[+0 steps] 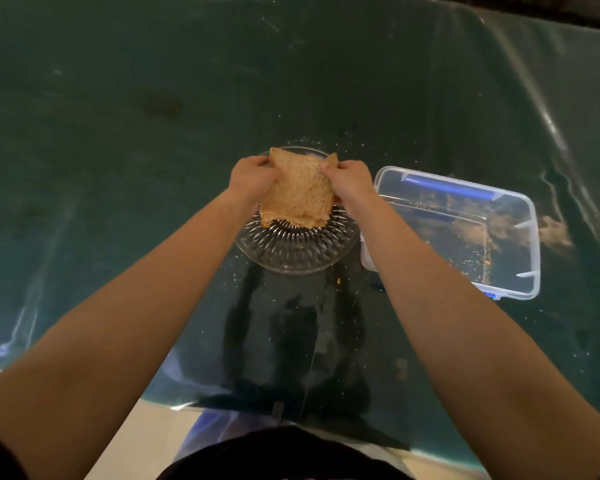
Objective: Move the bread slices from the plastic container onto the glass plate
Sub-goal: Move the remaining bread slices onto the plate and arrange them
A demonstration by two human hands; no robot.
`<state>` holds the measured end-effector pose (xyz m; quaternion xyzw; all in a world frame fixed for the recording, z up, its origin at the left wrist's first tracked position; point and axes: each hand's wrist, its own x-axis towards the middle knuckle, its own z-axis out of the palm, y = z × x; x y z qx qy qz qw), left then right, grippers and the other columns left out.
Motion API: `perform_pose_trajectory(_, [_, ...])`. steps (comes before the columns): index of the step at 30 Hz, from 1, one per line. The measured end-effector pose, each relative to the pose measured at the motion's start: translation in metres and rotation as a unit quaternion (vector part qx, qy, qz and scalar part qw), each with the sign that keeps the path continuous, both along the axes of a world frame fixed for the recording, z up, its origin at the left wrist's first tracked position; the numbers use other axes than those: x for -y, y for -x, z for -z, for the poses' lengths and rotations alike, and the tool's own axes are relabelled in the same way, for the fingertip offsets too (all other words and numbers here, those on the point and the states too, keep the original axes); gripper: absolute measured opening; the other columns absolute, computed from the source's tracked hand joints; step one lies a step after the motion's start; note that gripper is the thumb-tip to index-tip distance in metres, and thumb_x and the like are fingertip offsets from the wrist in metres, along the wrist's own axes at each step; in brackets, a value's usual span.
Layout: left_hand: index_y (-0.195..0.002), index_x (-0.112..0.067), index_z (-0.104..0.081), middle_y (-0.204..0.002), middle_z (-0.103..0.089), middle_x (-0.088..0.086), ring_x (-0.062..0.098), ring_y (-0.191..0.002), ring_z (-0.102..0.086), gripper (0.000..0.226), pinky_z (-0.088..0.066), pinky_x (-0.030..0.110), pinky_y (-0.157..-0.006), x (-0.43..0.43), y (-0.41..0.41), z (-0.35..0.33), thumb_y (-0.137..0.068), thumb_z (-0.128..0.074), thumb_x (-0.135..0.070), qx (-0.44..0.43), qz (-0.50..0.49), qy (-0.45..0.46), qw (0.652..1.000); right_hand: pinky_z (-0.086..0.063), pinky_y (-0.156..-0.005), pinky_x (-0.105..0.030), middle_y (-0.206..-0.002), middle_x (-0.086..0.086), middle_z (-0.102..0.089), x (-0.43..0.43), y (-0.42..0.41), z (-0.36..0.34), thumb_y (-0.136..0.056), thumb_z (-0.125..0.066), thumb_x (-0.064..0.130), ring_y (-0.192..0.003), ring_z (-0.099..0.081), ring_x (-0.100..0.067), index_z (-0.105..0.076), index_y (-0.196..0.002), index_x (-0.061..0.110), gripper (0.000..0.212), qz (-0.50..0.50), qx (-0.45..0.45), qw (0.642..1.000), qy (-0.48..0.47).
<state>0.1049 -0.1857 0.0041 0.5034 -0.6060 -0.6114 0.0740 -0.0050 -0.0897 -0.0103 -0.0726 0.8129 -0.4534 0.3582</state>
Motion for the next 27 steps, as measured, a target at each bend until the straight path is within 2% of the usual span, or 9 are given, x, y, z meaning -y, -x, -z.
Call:
perform_pose_trajectory(2, [-0.123, -0.005, -0.058, -0.122, -0.061, 0.01, 0.027, -0.115, -0.057, 0.041, -0.048, 0.043, -0.1, 0.0, 0.002, 0.003, -0.082, -0.055, 0.002, 0.017, 0.019, 0.008, 1.0, -0.052, -0.096, -0.046, -0.119, -0.016, -0.064, 0.002, 0.001, 0.006, -0.094, -0.052, 0.023, -0.109, -0.062, -0.031, -0.06, -0.117, 0.0, 0.034, -0.002, -0.014, 1.0, -0.017])
perform_pose_trajectory(5, [-0.12, -0.009, -0.06, -0.113, -0.061, 0.004, 0.025, -0.117, -0.055, 0.037, -0.045, 0.041, -0.102, -0.003, 0.007, 0.009, -0.086, -0.051, 0.0, 0.046, 0.042, 0.04, 0.997, -0.052, -0.09, -0.038, -0.117, -0.015, -0.065, 0.002, 0.002, 0.013, -0.096, -0.048, 0.025, -0.104, -0.063, -0.027, -0.061, -0.117, 0.001, 0.035, -0.025, -0.046, 0.998, -0.044])
perform_pose_trajectory(9, [-0.123, -0.013, -0.059, -0.122, -0.062, 0.004, 0.024, -0.117, -0.055, 0.037, -0.044, 0.04, -0.102, -0.003, 0.01, 0.014, -0.088, -0.052, -0.005, 0.069, 0.044, 0.079, 0.994, -0.049, -0.08, -0.031, -0.112, -0.015, -0.067, 0.002, 0.005, 0.02, -0.097, -0.046, 0.026, -0.098, -0.063, -0.024, -0.065, -0.111, 0.002, 0.034, -0.055, -0.095, 0.992, -0.061])
perform_pose_trajectory(12, [-0.126, -0.016, -0.057, -0.126, -0.06, 0.005, 0.025, -0.118, -0.055, 0.039, -0.045, 0.039, -0.103, -0.003, 0.009, 0.016, -0.088, -0.053, -0.007, 0.07, 0.04, 0.092, 0.992, -0.05, -0.088, -0.033, -0.118, -0.014, -0.063, 0.001, 0.005, 0.023, -0.096, -0.048, 0.026, -0.108, -0.061, -0.027, -0.059, -0.118, 0.003, 0.034, -0.05, -0.104, 0.992, -0.061])
perform_pose_trajectory(16, [-0.129, -0.017, -0.054, -0.127, -0.059, 0.005, 0.023, -0.111, -0.057, 0.042, -0.047, 0.035, -0.098, -0.003, 0.007, 0.019, -0.087, -0.052, -0.009, 0.062, 0.028, 0.082, 0.994, -0.048, -0.101, -0.04, -0.134, -0.013, -0.05, -0.002, 0.002, 0.023, -0.092, -0.053, 0.028, -0.118, -0.054, -0.028, -0.043, -0.131, 0.008, 0.044, -0.045, -0.09, 0.993, -0.068])
perform_pose_trajectory(21, [-0.131, -0.013, -0.052, -0.133, -0.056, 0.006, 0.024, -0.122, -0.053, 0.042, -0.044, 0.038, -0.104, 0.0, -0.001, 0.019, -0.089, -0.053, -0.014, 0.046, 0.032, 0.07, 0.996, -0.05, -0.095, -0.036, -0.138, -0.012, -0.045, -0.008, -0.001, 0.019, -0.085, -0.062, 0.022, -0.12, -0.052, -0.028, -0.034, -0.138, 0.01, 0.061, -0.064, -0.068, 0.994, -0.063])
perform_pose_trajectory(24, [-0.133, -0.01, -0.049, -0.136, -0.053, 0.006, 0.022, -0.124, -0.05, 0.048, -0.04, 0.031, -0.102, 0.005, -0.005, 0.019, -0.086, -0.057, -0.01, 0.053, 0.033, 0.08, 0.995, -0.048, -0.102, -0.042, -0.141, -0.013, -0.042, -0.009, -0.004, 0.015, -0.083, -0.064, 0.023, -0.125, -0.048, -0.03, -0.031, -0.139, 0.012, 0.066, -0.069, -0.061, 0.993, -0.068])
perform_pose_trajectory(27, [-0.134, -0.008, -0.047, -0.138, -0.052, 0.008, 0.022, -0.126, -0.049, 0.054, -0.039, 0.033, -0.107, 0.01, -0.008, 0.019, -0.082, -0.06, -0.007, 0.057, 0.036, 0.077, 0.995, -0.047, -0.103, -0.044, -0.141, -0.013, -0.042, -0.007, -0.006, 0.01, -0.082, -0.067, 0.024, -0.127, -0.047, -0.031, -0.03, -0.139, 0.012, 0.069, -0.069, -0.058, 0.993, -0.07])
